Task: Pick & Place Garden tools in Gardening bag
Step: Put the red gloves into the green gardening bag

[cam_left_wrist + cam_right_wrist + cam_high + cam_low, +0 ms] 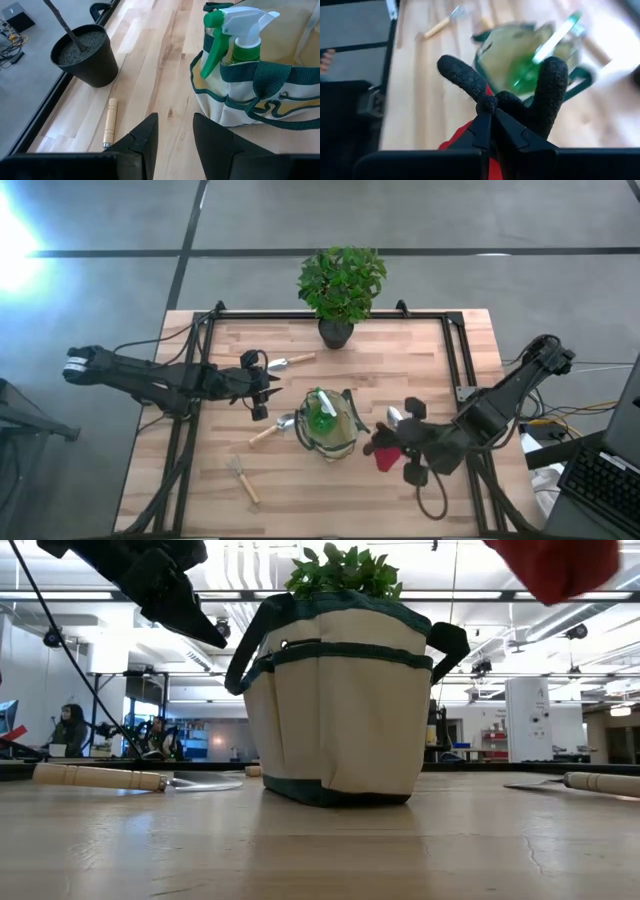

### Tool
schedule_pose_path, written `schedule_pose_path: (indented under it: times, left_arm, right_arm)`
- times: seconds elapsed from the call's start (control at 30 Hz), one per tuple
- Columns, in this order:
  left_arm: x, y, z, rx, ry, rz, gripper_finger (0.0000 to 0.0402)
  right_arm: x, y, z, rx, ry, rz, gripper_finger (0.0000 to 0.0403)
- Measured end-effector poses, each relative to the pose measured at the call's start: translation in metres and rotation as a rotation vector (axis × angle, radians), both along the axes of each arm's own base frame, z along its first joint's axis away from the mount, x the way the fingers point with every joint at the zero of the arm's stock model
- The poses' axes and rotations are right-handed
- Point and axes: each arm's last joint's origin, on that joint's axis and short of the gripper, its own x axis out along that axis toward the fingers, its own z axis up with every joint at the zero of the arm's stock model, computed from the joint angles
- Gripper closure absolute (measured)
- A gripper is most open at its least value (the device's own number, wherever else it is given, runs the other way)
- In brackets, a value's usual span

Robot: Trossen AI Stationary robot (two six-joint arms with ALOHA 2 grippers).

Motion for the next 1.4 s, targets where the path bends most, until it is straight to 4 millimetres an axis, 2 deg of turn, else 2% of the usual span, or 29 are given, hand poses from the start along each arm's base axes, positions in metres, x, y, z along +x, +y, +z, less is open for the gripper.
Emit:
schedule_pose_path:
  times: [0.43,0.67,1.0,1.4]
  left_arm:
    - [0.000,0.000,0.000,0.000,0.000,0.000,0.0276]
    - [0.000,0.000,0.000,0.000,0.000,0.000,0.0276]
    - [0.000,0.000,0.000,0.000,-0.001,0.000,0.0276]
    - [0.000,0.000,0.000,0.000,-0.001,0.000,0.0276]
  right_arm:
    - [0.012,-0.001,0.018,-0.252,-0.211,0.049,0.0395]
    - [0.028,-0.002,0.026,-0.328,-0.314,0.077,0.0395]
    - [0.046,-0.011,0.006,-0.356,-0.425,0.039,0.0395]
    - [0.053,-0.023,-0.023,-0.329,-0.626,-0.039,0.0395]
